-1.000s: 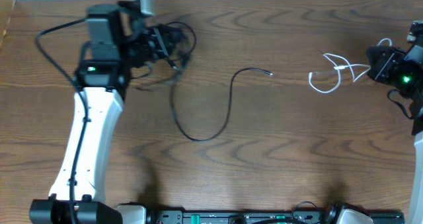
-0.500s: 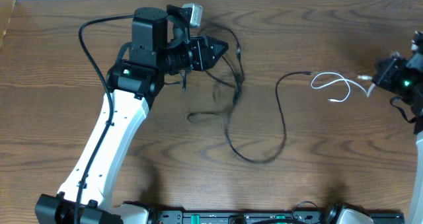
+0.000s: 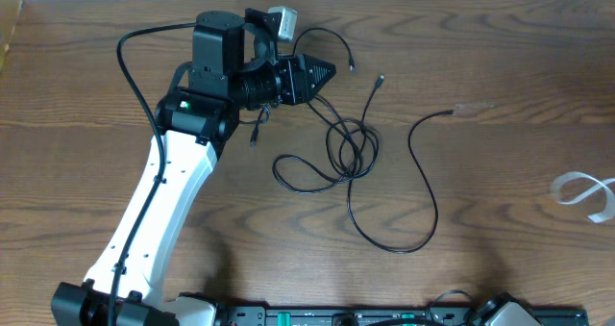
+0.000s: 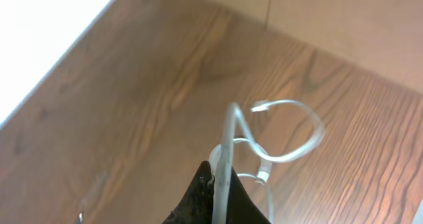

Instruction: Untangle cables

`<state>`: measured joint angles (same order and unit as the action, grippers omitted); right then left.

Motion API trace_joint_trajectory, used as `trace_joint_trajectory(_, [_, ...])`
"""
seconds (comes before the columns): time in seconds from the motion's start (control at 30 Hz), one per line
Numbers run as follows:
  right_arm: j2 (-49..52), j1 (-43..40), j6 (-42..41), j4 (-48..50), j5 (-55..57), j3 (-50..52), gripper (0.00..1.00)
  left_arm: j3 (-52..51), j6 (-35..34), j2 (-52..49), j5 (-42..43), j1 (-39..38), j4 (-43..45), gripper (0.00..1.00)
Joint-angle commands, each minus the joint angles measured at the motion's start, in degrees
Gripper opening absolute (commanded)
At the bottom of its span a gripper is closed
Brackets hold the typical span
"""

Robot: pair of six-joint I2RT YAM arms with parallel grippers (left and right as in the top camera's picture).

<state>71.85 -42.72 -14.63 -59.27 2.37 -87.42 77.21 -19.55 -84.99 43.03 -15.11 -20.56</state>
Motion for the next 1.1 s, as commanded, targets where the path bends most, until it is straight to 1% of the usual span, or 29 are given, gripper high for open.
trace_joint_trajectory(0.0, [3.02,-2.34,-1.77,-0.37,1.60,-8.55,0.01,0.52,-0.90,0.76,1.57,-0.15,0.13,0.47])
trace_joint_trajectory(0.2, [13.60,-3.67,-2.05,-6.12,8.48,-23.82,0.01,0.52,-0.87,0.79,1.60,-0.70,0.11,0.47])
trace_joint_trajectory(0.3, [20.44,-5.05,-2.36,-11.13,8.87,-31.26,0.01,0.52,-0.87,0.79,1.57,-1.11,0.11,0.47])
trace_joint_trajectory(0.37, [24.59,-6.21,-3.19,-13.03,8.52,-33.97,0.01,0.52,-0.87,0.79,1.57,-1.40,0.28,0.47])
trace_joint_trajectory(0.43, [29.07,-8.52,-5.18,-14.23,7.65,-34.84,0.01,0.52,-0.90,0.79,1.57,-1.86,0.55,0.47])
trace_joint_trajectory(0.57, [32.46,-12.52,-8.90,-16.11,7.80,-34.84,0.01,0.52,-0.92,0.79,1.55,-2.40,0.66,0.47])
trace_joint_trajectory(0.7, [32.85,-16.04,-10.88,-16.63,7.89,-34.84,0.01,0.52,-2.27,0.79,1.57,-2.49,1.92,0.47])
trace_joint_trajectory(0.77, [32.54,-17.40,-10.95,-16.85,6.14,-34.86,0.01,0.52,-3.26,0.79,1.60,-2.49,2.62,0.47])
trace_joint_trajectory(0.97, [32.39,-17.99,-12.37,-16.85,5.51,-34.84,0.01,0.52,-3.72,0.83,2.89,-2.49,3.04,0.47])
trace_joint_trajectory(1.0, [32.39,-17.92,-12.59,-16.83,5.70,-34.84,0.02,0.52,-3.72,0.83,3.41,-2.49,3.08,0.47])
trace_joint_trajectory(1.07, [32.41,-17.94,-12.79,-16.83,5.88,-34.84,0.08,0.52,-3.72,0.83,4.17,-2.49,3.10,0.47])
